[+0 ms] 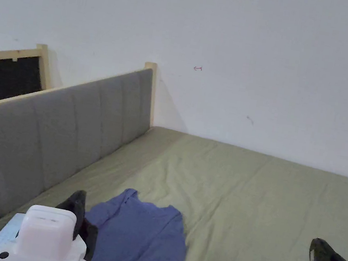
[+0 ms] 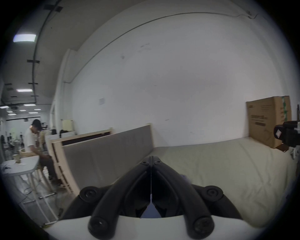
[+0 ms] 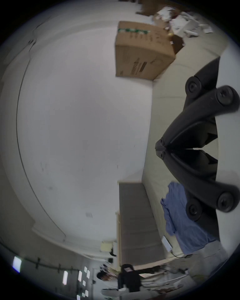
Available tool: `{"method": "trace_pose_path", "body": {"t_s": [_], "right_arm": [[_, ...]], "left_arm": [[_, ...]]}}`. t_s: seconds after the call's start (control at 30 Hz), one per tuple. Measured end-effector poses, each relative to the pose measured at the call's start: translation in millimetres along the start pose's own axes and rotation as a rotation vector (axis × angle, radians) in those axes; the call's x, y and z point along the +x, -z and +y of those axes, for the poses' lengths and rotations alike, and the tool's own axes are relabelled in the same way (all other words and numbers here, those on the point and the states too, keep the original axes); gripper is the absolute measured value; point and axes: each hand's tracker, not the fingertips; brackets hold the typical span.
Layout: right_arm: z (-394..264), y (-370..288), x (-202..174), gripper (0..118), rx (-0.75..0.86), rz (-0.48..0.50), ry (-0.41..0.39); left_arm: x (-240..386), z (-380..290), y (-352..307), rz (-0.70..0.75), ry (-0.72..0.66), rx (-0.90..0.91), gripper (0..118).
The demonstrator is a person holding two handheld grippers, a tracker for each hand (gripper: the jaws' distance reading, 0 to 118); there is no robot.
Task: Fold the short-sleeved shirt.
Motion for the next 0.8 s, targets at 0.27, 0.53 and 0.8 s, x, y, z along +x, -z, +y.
{"method": "trace_pose_path", "body": {"t_s": [0.27, 0.53, 0.8], "right_arm": [[1.5, 15.9, -0.1, 0, -0.055, 0.096, 0.081], [-14.3, 15.9, 55.4, 0, -0.158, 0.038, 0.077], [-46.0, 30.8, 89.4, 0, -0.317, -0.027, 0.096]], "left_arm": [[-22.1, -10.9, 0.0, 0.063, -0.108, 0.035, 0], [-26.0, -41.6, 206.9, -0.535, -0.354, -0.719, 0], [45.0, -160.7, 340.1, -0.503, -0.154, -1.047, 110]]}}
